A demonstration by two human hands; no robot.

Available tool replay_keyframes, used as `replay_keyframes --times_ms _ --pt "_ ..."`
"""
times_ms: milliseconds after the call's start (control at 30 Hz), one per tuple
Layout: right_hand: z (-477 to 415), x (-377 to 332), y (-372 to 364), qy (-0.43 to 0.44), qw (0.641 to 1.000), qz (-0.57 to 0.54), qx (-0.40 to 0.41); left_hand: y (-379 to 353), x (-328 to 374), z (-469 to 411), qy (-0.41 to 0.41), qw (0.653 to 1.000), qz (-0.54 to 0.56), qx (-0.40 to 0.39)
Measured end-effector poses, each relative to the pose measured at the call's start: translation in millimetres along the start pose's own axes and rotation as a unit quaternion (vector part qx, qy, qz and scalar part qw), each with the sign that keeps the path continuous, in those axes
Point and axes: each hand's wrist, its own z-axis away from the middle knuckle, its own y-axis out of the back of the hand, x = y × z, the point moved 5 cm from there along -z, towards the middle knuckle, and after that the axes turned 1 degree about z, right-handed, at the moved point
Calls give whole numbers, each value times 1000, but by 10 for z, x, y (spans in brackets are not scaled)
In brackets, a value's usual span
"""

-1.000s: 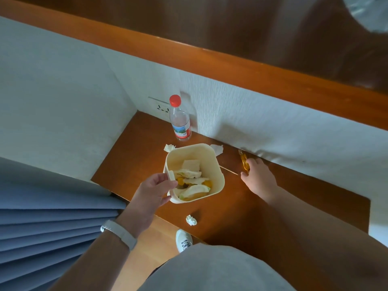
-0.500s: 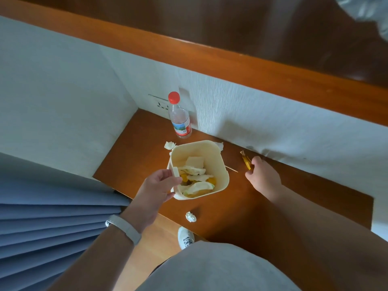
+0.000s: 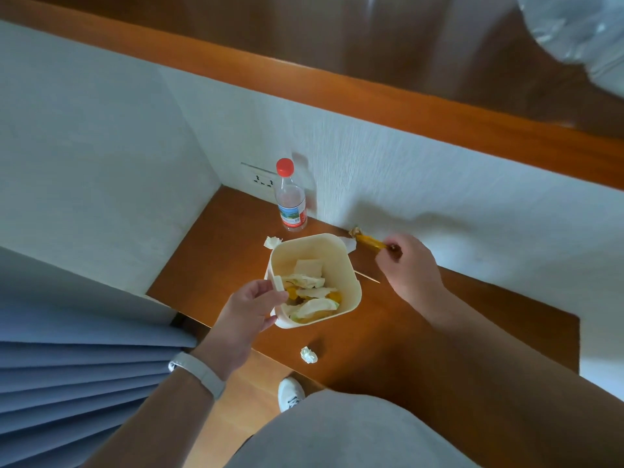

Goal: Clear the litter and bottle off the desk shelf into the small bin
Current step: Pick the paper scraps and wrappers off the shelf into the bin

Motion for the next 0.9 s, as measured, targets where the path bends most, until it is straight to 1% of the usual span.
replay_keyframes --times_ms 100,167,267,367,633,733,900 --pt "65 -434 149 69 996 -48 30 71 -8 -20 0 1000 0 -1" --pt "110 -680 188 115 991 -54 36 114 -13 -32 -2 1000 2 -5" --pt "148 -925 86 157 987 -34 -4 171 -13 -38 -7 1000 7 -22" --pt "182 -1054 -80 193 981 4 -24 243 -15 -42 -9 999 12 -37" --pt "196 -1190 -320 206 976 23 -66 506 -42 -161 -11 1000 7 -26" --pt "153 -1172 -378 196 978 31 -67 528 -43 -185 -10 1000 -1 -25" --pt "-2 -1076 -409 172 983 4 -68 568 2 -275 -14 1000 2 -14"
